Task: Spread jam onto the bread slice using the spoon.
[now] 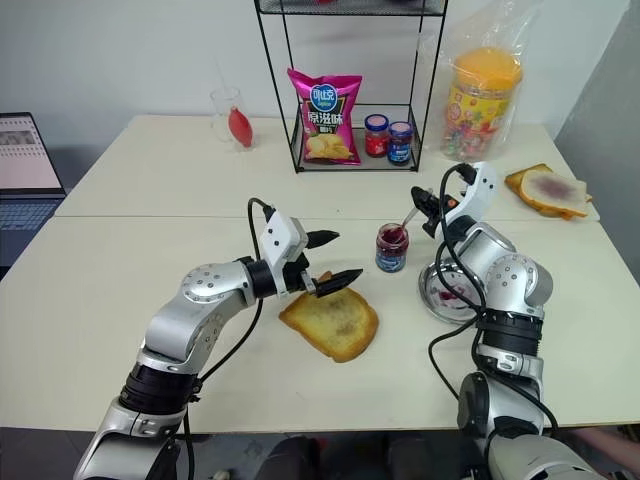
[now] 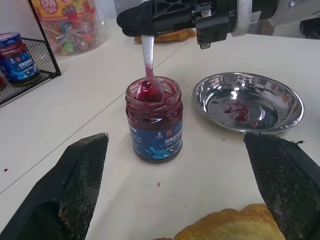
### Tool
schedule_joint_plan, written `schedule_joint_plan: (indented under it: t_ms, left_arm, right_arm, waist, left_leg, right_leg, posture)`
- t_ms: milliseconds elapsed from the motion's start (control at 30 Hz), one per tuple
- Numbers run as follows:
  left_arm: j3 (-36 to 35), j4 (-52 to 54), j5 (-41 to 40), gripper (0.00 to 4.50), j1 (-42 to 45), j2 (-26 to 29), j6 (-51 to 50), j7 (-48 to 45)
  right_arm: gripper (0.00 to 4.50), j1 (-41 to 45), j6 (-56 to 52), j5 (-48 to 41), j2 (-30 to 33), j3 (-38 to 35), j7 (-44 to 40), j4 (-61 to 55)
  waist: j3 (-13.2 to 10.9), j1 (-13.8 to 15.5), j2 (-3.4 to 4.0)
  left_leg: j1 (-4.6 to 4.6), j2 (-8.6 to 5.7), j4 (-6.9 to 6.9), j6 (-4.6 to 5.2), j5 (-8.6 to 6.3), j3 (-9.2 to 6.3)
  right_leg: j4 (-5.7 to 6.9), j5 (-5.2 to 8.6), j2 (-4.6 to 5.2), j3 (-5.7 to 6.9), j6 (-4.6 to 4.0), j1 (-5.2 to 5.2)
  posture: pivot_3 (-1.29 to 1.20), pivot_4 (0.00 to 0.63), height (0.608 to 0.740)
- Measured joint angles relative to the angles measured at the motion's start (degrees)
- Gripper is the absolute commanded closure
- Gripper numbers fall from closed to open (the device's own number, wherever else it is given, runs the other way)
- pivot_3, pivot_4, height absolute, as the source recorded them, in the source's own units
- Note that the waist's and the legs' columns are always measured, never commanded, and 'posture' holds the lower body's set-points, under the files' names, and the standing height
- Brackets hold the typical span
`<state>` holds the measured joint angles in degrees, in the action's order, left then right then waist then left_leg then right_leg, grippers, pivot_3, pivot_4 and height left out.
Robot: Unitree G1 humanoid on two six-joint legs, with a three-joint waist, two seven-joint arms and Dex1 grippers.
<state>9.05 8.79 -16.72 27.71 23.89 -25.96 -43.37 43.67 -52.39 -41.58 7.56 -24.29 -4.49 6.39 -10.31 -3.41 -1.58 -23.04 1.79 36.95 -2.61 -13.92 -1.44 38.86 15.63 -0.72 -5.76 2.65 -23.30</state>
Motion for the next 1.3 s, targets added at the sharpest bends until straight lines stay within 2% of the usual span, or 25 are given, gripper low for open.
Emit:
schedule_joint_plan:
  t_ms: [733, 967, 1100, 1300]
  left_arm:
    - [-0.10, -0.05, -0.01, 0.00, 0.46, 0.87, 0.14, -1.47]
    - [-2.07, -0.53, -1.09, 0.00, 2.69, 2.79, 0.28, -3.86]
    - [-4.22, -0.18, -3.55, 0.00, 2.95, 6.41, -0.42, -7.25]
    - [-9.06, 7.24, -10.00, 0.00, -3.97, 15.80, -4.63, -13.75]
  right_arm:
    - [4.46, 0.46, -0.65, -11.06, -1.82, -7.21, 7.78, -0.02]
    - [4.46, 0.47, -0.79, -19.98, -2.07, -10.82, 9.81, -0.57]
    - [4.46, 0.95, -3.16, -29.18, -3.81, -9.24, 12.45, -6.43]
    - [4.46, -0.05, -7.22, -34.63, -3.88, 0.52, 14.51, -14.53]
  waist:
    - [-0.01, -0.04, 0.02]
    - [-0.05, -0.09, 0.07]
    - [-0.12, -0.88, 0.20]
    - [-0.14, -1.71, 0.22]
  left_leg:
    - [-0.01, 0.00, -0.03, 0.00, 0.00, 0.00]
    - [-0.06, 0.00, -0.04, 0.01, 0.00, 0.01]
    - [-0.18, 0.04, -0.09, 0.01, 0.00, -0.03]
    - [-0.54, 0.12, -0.09, 0.01, 0.00, -0.06]
  right_leg:
    - [-0.02, 0.04, 0.00, 0.00, 0.05, -0.02]
    - [-0.04, 0.04, 0.00, 0.00, 0.05, -0.06]
    - [0.00, 0.05, -0.04, 0.03, 0.01, -0.22]
    - [0.01, 0.04, -0.06, 0.07, -0.09, -0.59]
  posture:
    - [0.00, 0.150, 0.740]
    - [0.00, 0.150, 0.740]
    - [0.00, 0.150, 0.740]
    - [0.00, 0.150, 0.740]
